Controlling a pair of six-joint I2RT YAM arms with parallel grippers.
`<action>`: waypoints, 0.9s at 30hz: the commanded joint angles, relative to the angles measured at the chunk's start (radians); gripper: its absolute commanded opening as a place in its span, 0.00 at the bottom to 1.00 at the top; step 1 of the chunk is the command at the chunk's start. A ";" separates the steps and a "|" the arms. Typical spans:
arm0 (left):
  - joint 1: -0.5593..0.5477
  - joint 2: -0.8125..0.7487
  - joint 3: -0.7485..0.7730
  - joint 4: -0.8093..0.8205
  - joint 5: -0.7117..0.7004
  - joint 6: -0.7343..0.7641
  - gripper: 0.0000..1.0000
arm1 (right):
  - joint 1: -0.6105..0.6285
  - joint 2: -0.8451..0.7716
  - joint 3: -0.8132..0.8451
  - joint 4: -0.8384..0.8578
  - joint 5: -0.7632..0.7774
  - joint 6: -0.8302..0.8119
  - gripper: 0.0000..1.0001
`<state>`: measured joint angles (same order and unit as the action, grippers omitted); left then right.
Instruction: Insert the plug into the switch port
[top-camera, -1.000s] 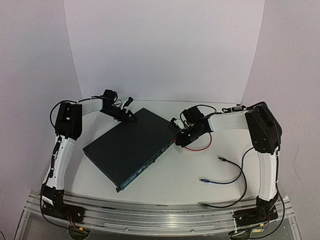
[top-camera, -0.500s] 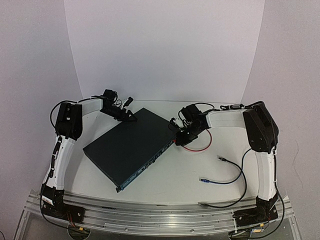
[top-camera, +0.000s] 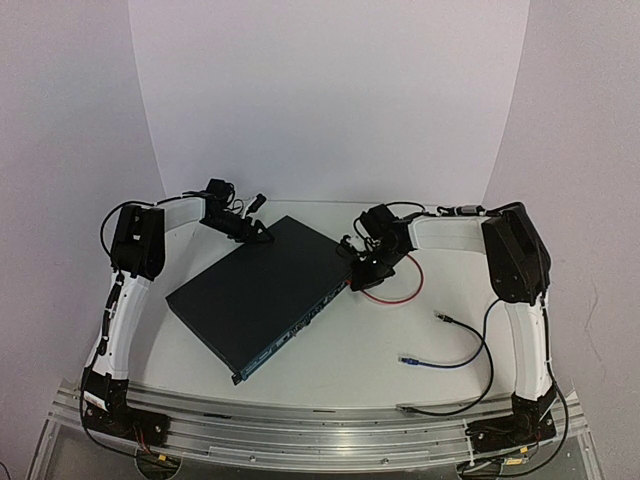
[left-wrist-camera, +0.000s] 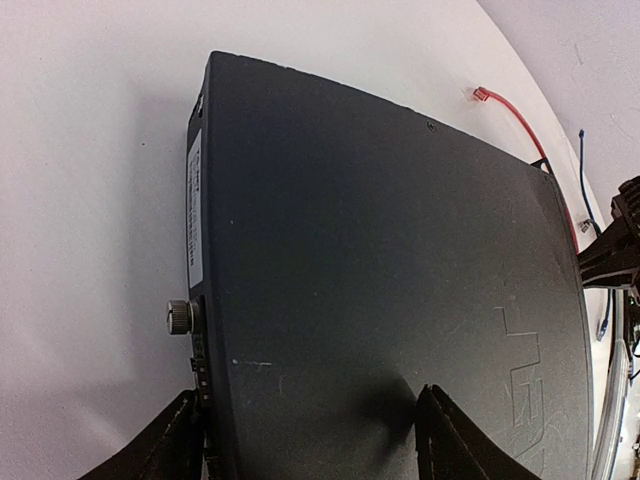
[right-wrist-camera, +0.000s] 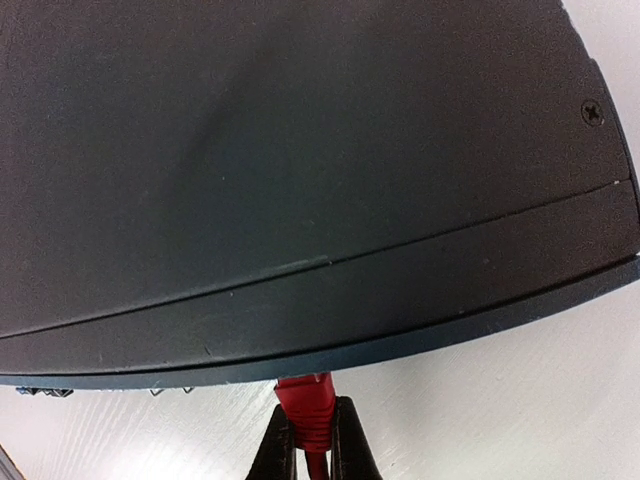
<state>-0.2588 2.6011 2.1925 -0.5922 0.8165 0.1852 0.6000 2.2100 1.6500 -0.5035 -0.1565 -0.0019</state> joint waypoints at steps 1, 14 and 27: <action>-0.195 0.060 -0.046 -0.159 0.165 0.122 0.66 | 0.020 0.027 0.168 0.589 -0.081 0.054 0.00; -0.153 -0.005 -0.097 -0.048 0.110 0.063 0.72 | 0.020 -0.041 0.049 0.585 -0.070 0.012 0.09; -0.135 -0.048 -0.118 0.035 0.076 0.007 0.85 | 0.020 -0.065 0.001 0.546 -0.057 -0.039 0.15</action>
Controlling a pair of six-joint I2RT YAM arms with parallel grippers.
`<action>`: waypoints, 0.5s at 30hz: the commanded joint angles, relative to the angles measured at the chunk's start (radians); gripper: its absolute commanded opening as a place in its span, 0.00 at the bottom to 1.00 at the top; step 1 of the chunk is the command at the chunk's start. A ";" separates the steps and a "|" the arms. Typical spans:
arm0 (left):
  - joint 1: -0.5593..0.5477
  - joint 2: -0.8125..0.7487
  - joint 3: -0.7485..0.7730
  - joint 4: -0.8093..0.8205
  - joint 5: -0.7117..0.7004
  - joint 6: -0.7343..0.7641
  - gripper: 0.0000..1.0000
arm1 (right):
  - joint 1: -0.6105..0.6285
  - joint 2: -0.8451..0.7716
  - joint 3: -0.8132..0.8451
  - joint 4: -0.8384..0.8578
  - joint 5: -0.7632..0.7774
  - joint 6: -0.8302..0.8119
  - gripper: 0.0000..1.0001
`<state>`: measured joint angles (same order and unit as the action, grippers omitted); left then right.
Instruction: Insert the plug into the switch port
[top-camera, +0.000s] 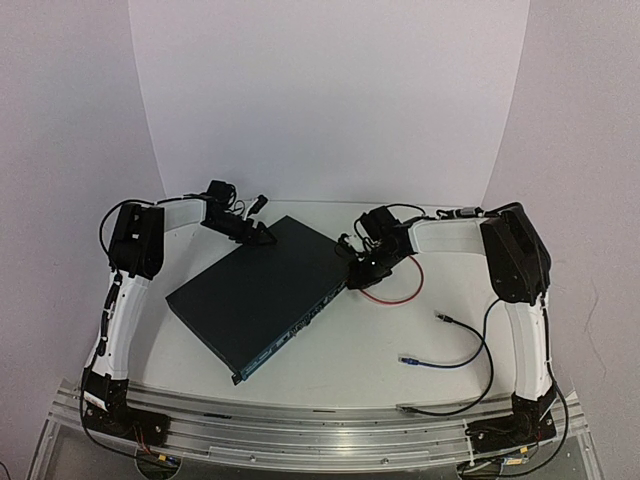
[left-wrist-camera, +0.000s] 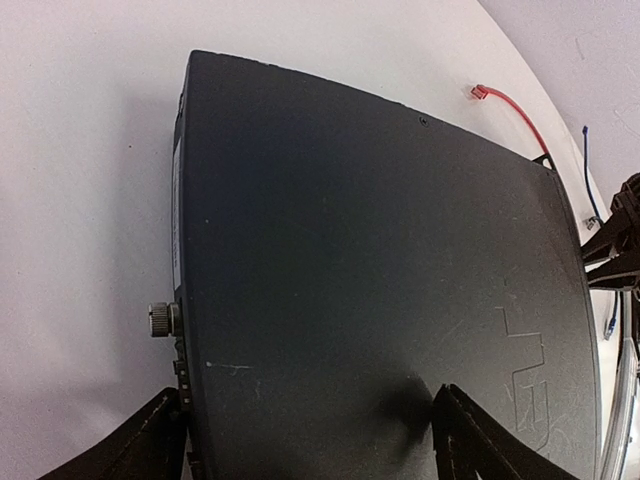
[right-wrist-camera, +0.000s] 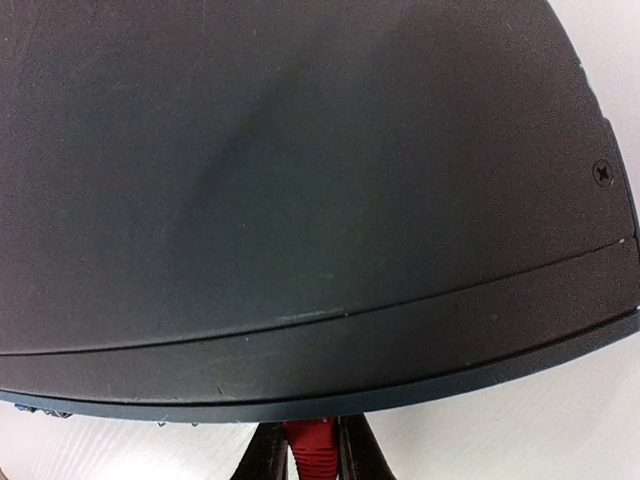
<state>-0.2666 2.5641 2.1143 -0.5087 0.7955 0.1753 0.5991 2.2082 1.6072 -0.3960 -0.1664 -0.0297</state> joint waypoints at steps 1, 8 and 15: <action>-0.126 -0.014 -0.039 -0.047 0.093 0.016 0.86 | 0.021 -0.066 0.041 0.437 -0.047 -0.014 0.15; -0.118 -0.040 -0.054 -0.018 0.074 0.002 0.99 | 0.021 -0.105 -0.008 0.420 -0.015 -0.053 0.27; -0.111 -0.081 -0.070 0.033 0.039 -0.037 1.00 | 0.021 -0.180 -0.081 0.348 -0.035 -0.120 0.45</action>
<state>-0.2882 2.5416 2.0755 -0.4705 0.7540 0.1700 0.5980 2.1741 1.5245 -0.2677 -0.1244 -0.1064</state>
